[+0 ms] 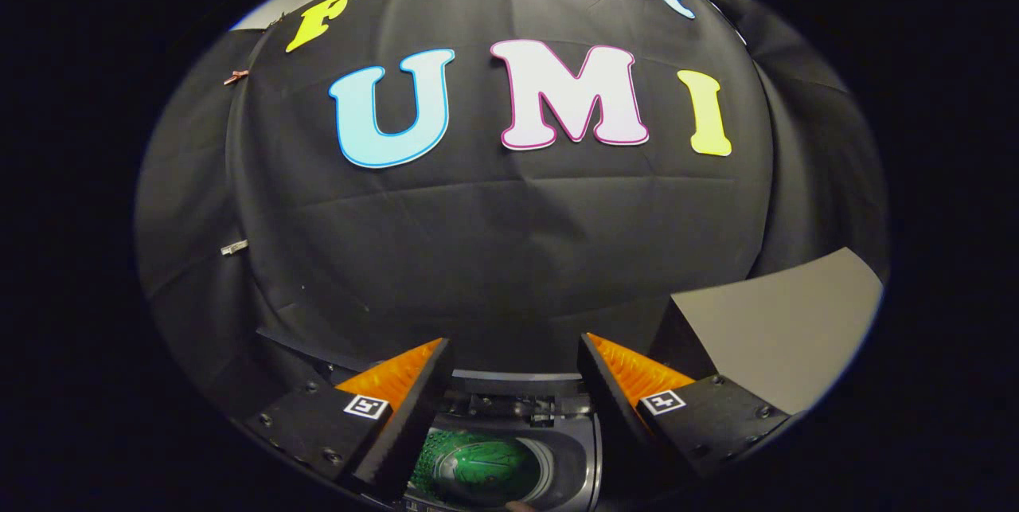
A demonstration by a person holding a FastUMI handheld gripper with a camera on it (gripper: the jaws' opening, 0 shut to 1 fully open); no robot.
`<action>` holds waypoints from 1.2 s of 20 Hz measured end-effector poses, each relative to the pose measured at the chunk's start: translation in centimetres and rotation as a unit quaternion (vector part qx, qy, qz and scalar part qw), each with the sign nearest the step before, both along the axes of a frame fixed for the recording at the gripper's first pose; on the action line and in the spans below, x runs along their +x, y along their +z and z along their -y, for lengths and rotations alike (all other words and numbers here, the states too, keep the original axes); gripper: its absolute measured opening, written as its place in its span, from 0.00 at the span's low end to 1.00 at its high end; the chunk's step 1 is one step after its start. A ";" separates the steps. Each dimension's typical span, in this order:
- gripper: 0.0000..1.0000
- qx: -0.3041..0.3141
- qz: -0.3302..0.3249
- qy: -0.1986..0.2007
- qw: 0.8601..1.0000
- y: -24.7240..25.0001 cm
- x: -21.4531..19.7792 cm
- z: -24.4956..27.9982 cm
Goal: Put the clothes into the washing machine and then close the washing machine lid.
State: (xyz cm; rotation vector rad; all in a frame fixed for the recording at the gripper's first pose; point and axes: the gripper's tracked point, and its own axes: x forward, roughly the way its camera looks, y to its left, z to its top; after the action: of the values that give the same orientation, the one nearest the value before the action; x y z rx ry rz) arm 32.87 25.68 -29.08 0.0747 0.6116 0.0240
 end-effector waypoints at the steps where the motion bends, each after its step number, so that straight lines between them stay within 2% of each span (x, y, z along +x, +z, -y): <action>1: 0.99 0.000 -0.004 0.002 1.000 0.0 -1.0 0.0; 6: 0.98 0.037 -0.020 0.003 0.999 0.2 -4.6 -0.3; 11: 0.98 0.048 -0.070 0.005 0.996 -2.5 -7.4 -0.2; 24: 0.99 0.020 0.020 0.071 0.997 6.9 -10.8 0.1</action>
State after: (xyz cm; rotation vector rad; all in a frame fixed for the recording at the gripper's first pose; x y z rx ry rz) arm 22.05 25.61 -22.20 0.0684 0.5754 0.1752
